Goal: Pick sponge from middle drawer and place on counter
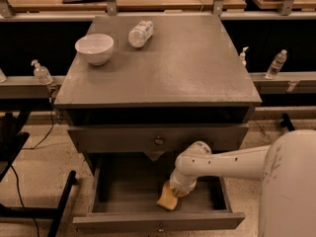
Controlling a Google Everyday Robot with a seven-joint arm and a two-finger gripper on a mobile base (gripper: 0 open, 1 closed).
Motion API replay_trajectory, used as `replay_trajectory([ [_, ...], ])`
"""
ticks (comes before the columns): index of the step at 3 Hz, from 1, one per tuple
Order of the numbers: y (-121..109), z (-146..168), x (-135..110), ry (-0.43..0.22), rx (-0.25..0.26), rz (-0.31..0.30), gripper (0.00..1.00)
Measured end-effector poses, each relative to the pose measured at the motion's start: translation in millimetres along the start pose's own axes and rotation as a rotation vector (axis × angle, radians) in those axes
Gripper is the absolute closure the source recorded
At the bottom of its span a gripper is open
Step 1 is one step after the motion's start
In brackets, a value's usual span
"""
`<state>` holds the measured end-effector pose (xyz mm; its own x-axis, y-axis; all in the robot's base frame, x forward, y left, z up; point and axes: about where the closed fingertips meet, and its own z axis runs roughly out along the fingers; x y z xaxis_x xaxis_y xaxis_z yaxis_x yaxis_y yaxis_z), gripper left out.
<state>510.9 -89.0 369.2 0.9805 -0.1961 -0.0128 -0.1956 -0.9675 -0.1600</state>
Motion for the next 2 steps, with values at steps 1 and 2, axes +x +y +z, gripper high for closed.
replay_trajectory([
  [1, -1.5, 3.5, -1.9, -0.022, -0.015, -0.002, 1.0],
  [2, -1.6, 3.4, -1.9, -0.022, -0.015, -0.002, 1.0],
])
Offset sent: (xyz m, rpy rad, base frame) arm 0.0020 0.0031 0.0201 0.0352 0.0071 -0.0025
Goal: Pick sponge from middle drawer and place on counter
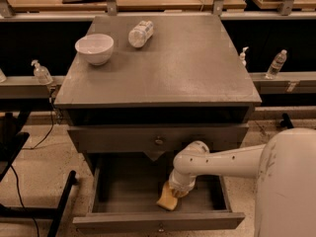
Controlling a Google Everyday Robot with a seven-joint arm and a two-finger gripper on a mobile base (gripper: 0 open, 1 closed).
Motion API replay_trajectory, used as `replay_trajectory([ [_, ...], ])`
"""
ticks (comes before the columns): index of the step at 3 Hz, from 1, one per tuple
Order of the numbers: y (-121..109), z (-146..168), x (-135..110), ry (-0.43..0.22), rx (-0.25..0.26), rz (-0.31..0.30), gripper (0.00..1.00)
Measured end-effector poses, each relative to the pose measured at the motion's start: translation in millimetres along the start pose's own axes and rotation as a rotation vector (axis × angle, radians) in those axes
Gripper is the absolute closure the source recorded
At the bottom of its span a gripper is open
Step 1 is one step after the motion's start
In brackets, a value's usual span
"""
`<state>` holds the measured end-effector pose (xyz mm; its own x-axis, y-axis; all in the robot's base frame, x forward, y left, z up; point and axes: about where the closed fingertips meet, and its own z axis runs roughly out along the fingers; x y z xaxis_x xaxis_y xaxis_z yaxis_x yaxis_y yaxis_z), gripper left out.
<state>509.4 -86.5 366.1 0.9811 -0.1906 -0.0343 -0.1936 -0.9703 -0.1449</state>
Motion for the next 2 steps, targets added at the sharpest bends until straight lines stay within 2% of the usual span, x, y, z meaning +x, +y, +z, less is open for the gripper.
replay_trajectory([
  [1, -3.2, -18.5, -2.3, 0.028, 0.024, -0.005, 0.85],
  [2, -7.9, -45.5, -6.6, 0.079, 0.052, -0.015, 0.59],
])
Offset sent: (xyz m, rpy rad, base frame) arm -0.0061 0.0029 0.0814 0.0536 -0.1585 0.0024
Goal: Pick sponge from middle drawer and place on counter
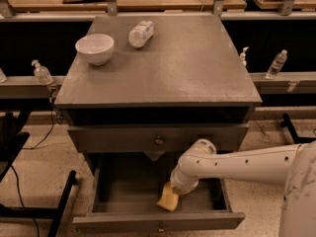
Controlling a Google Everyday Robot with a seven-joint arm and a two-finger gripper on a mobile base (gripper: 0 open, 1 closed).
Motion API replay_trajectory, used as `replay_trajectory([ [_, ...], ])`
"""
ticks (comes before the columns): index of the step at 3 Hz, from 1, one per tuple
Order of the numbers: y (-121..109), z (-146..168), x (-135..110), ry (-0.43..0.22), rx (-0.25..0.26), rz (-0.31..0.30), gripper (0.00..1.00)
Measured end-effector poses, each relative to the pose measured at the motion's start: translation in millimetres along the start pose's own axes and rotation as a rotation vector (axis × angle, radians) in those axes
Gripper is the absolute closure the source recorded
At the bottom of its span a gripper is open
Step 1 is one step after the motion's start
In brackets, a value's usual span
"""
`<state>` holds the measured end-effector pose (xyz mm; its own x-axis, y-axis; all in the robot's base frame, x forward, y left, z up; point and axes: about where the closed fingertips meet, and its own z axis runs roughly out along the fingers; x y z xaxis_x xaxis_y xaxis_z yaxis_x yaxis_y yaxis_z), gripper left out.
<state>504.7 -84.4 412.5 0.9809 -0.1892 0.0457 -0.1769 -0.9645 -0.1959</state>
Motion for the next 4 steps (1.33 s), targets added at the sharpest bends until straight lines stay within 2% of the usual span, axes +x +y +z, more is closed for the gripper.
replay_trajectory([
  [1, -1.7, -8.2, -0.2, 0.021, 0.006, 0.005, 0.38],
  [2, 1.4, 7.6, 0.1, 0.003, -0.023, 0.015, 0.07],
  [3, 4.2, 28.0, -1.9, -0.033, -0.035, 0.022, 0.0],
  [4, -1.2, 54.0, -13.6, -0.085, -0.054, -0.002, 0.0],
])
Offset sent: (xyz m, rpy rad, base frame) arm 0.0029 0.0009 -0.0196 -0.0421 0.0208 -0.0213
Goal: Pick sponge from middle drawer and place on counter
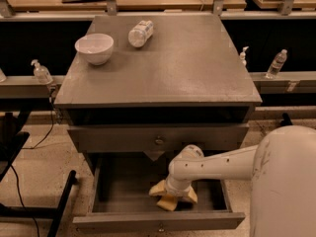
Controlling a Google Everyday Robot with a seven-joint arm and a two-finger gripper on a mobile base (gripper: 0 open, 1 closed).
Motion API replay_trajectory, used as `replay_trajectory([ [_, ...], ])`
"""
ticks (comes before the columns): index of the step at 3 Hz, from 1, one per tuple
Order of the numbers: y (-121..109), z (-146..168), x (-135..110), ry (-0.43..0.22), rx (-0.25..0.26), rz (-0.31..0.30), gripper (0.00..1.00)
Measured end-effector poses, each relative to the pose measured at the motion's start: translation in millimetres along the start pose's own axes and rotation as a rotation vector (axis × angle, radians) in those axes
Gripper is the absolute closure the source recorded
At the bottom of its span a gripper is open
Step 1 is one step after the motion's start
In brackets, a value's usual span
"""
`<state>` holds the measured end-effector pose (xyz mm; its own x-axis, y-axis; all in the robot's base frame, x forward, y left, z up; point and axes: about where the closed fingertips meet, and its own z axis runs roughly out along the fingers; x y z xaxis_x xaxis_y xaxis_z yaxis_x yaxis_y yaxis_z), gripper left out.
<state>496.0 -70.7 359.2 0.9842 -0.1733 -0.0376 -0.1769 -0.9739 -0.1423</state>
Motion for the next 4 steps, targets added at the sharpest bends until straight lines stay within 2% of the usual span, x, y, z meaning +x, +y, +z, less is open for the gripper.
replay_trajectory([
  [1, -2.2, 20.9, -6.5, -0.031, -0.017, -0.007, 0.13],
  [2, -7.6, 26.9, -12.5, -0.045, -0.021, -0.015, 0.44],
  [3, -8.9, 17.8, -12.8, -0.045, -0.021, -0.015, 0.76],
  [4, -9.4, 14.3, -13.0, -0.045, -0.021, -0.015, 0.98],
])
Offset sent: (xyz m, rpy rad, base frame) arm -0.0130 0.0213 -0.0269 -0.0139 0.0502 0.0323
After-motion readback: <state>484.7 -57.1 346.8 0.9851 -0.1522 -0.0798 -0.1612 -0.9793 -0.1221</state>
